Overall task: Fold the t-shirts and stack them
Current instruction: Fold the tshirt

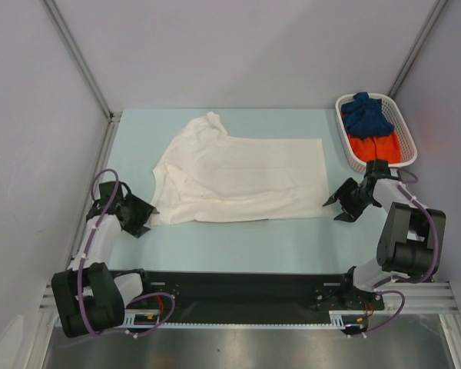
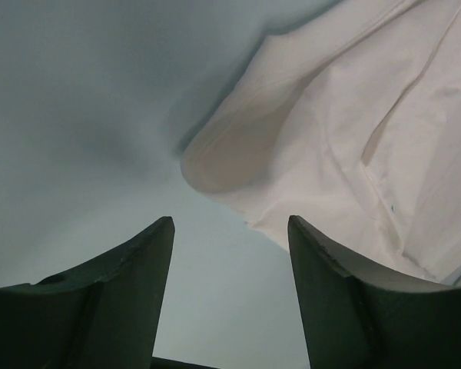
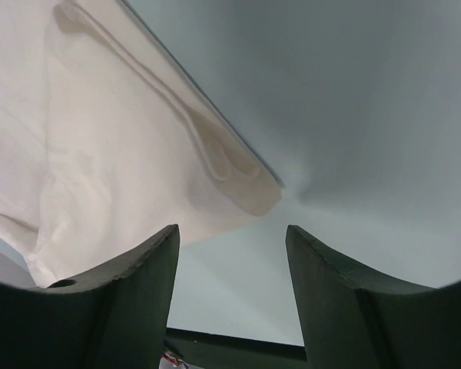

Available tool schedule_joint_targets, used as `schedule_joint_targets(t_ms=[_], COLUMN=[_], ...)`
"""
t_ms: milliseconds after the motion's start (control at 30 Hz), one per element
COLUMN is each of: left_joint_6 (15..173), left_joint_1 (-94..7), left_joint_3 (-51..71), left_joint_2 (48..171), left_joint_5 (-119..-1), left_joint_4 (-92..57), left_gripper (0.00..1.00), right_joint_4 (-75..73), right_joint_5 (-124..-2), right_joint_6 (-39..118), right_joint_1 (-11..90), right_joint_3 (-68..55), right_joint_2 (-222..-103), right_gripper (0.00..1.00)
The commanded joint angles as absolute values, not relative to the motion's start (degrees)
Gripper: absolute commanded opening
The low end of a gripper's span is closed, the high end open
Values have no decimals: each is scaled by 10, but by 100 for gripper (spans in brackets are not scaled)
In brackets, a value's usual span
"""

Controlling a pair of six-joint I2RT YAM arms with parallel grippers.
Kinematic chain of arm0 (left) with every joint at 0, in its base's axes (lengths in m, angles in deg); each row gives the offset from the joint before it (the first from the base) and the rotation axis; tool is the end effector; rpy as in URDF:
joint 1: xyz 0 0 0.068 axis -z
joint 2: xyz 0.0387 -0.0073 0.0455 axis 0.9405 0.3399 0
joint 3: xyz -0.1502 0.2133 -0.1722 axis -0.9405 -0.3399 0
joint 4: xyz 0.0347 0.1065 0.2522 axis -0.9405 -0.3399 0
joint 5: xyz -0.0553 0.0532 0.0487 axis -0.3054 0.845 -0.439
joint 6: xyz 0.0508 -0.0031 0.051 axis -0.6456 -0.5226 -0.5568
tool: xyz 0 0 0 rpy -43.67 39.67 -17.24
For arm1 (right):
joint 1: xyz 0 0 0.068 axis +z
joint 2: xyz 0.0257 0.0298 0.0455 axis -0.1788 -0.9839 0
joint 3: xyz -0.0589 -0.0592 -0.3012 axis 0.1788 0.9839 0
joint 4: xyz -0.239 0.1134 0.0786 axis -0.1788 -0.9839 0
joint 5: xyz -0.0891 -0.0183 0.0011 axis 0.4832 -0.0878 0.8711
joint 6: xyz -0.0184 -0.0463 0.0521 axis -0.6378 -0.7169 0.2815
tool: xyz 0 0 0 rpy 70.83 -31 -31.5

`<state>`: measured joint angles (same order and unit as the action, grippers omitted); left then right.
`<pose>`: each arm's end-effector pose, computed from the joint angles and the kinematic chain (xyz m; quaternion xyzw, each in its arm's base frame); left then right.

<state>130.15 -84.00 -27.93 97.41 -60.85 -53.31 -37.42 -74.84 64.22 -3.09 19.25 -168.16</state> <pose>0.1960 0.0387 0.1935 -0.4819 0.8403 -0.1434 0.2028 0.2799 -0.0458 0.1819 0.3506 0.9109 0.1895 0.1065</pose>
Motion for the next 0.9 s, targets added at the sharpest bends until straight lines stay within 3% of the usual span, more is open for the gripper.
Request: schedule_joint_targets(t_ms=[0,267,367,600,867], left_joint_6=[1320,1262,1223,1140,1098], left_joint_1=[-846,-874,-877,-876,-876], left_joint_3=[-286,-284,-276,-221,-197], left_joint_2=[971,984,980,1071,1104], left_joint_5=[-618,-643,-655,-692,-723], left_joint_4=[-528,-483,-455,-465,-453], left_gripper=[66,62,53,60,53], right_joint_4=[-348,-357,-362,-361,-355], right_joint_5=[-766,-763,-761,-763,-760], right_joint_6=[650,632,623,608,601], right_joint_1=[-33,-33,-33,-32,-30], right_joint_3=[182,173,169,169,172], right_joint_2=[-1686,-1688,-1690,-1696,-1704], right_gripper=[63,64,64,64,63])
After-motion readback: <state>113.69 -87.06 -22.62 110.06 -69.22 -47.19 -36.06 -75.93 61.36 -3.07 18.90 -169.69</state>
